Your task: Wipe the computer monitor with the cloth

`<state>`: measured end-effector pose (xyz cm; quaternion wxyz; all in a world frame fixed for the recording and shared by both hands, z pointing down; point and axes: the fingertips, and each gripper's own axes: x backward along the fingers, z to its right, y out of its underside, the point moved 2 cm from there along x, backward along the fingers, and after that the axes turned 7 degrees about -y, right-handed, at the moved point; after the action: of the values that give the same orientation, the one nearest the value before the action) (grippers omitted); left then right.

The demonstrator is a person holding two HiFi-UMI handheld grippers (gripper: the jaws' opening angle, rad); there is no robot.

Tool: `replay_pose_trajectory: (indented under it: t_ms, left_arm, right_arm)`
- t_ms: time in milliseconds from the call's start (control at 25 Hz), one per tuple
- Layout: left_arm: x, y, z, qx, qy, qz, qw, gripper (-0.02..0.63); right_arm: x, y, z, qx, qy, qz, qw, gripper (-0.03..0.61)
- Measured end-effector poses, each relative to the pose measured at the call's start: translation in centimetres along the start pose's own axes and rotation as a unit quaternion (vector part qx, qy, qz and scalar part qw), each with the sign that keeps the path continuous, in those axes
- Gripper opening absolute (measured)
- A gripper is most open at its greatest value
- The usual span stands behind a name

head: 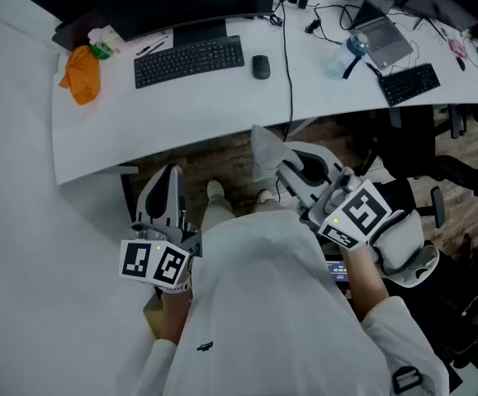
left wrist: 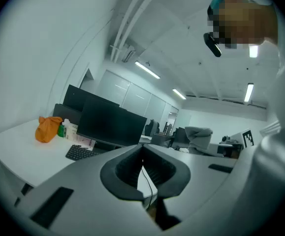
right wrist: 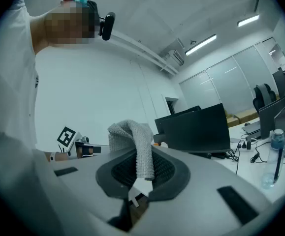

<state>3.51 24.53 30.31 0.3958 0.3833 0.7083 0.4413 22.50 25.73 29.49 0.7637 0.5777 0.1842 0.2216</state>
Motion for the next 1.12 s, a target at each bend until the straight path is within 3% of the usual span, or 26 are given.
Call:
replay_pose_trajectory:
  t_ms: [400, 640, 760, 880, 960, 1040, 1120]
  left_arm:
    - [1.1, 2.2, 3.5, -0.007, -0.028, 0.001, 0.9996, 0.020]
    - [1.2, 1.9, 4.1, -0.018, -0.049, 0.007, 0.9986, 0.019]
    - [0.6, 1.6, 4.0, -0.020, -0.055, 0.004, 0.9983, 0.020]
    - [-0.3, 1.3, 3.7, -0.020, -0.054, 0.005, 0.9983, 0.019]
    - [-0.9, 0.8, 3.2, -0.020, -0.052, 0.007, 0.9984, 0.018]
    - [-1.6, 0.4, 2.5, -0.021, -0.048, 0.007, 0.9986, 0.018]
    - [-2.3, 0.0, 1.6, -0.020, -0.044, 0.006, 0.9988, 0.020]
  right_arm:
    - [1.1, -0.4, 0.4, 0.019, -0.030, -0.003, 0.999, 0.023]
    - [1.7, -0.9, 1.0, 0.021, -0.039, 0.026, 0.999, 0.026]
    - [0.8, -1.7, 1.5, -0.007, -0.057, 0.046, 0.997, 0.025]
    - [0.0, -2.3, 1.7, -0.057, -0.106, 0.051, 0.991, 0.015]
    - [-0.7, -3.0, 1.4, -0.019, -0.121, 0.057, 0.991, 0.015]
    - [-2.0, -3.7, 1.5, 0.065, -0.095, 0.047, 0.992, 0.026]
    - [-3.5, -3.7, 2.1, 0.104, -0.062, 0.021, 0.992, 0.029]
